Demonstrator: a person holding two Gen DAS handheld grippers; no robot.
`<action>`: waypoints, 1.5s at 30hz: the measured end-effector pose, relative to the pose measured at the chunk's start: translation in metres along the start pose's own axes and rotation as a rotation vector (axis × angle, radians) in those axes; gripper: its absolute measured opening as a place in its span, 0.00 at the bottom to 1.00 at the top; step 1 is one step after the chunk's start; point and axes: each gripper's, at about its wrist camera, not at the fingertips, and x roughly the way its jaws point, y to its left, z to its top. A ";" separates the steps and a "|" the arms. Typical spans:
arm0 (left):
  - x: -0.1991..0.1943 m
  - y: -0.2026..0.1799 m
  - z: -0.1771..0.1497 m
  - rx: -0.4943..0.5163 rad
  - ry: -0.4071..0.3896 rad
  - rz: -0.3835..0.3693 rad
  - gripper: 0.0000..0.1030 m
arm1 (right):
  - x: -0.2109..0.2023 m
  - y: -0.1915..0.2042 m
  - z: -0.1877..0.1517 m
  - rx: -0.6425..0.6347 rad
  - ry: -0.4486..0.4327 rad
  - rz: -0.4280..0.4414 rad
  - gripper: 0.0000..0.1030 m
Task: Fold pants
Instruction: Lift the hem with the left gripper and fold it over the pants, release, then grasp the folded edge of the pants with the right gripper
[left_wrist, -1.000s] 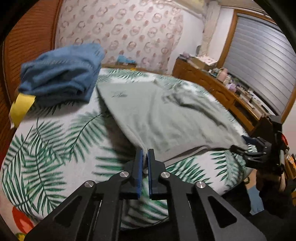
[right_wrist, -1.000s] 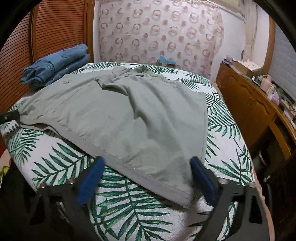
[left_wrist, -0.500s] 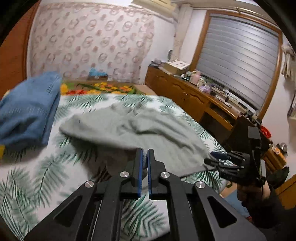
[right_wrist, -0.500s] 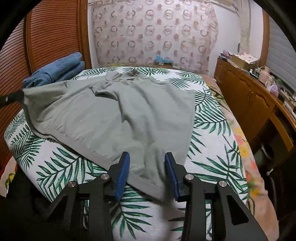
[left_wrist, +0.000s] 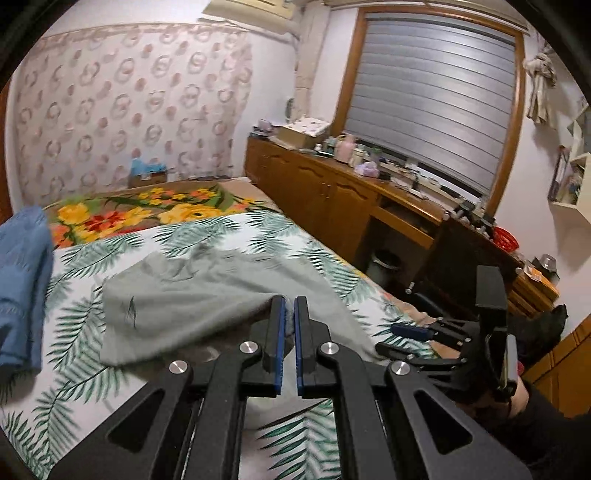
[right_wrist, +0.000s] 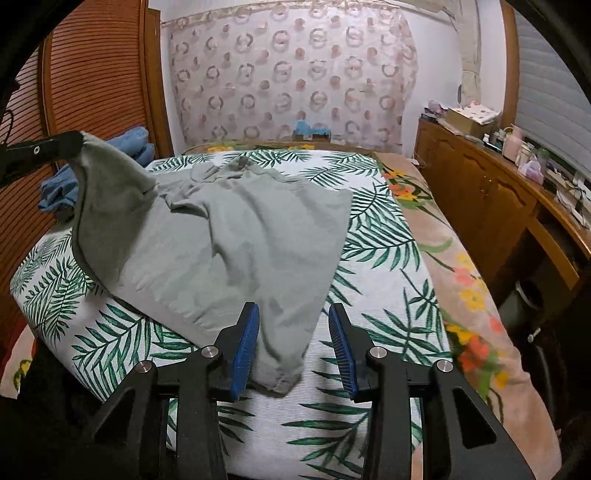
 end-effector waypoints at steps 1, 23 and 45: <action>0.003 -0.006 0.003 0.009 0.002 -0.009 0.05 | -0.001 -0.001 -0.001 0.004 -0.003 -0.001 0.39; 0.022 -0.041 0.001 0.090 0.043 0.077 0.48 | -0.005 -0.014 -0.013 0.053 -0.032 0.009 0.39; 0.035 0.018 -0.055 -0.028 0.164 0.193 0.67 | 0.035 0.004 0.004 0.010 0.001 0.088 0.35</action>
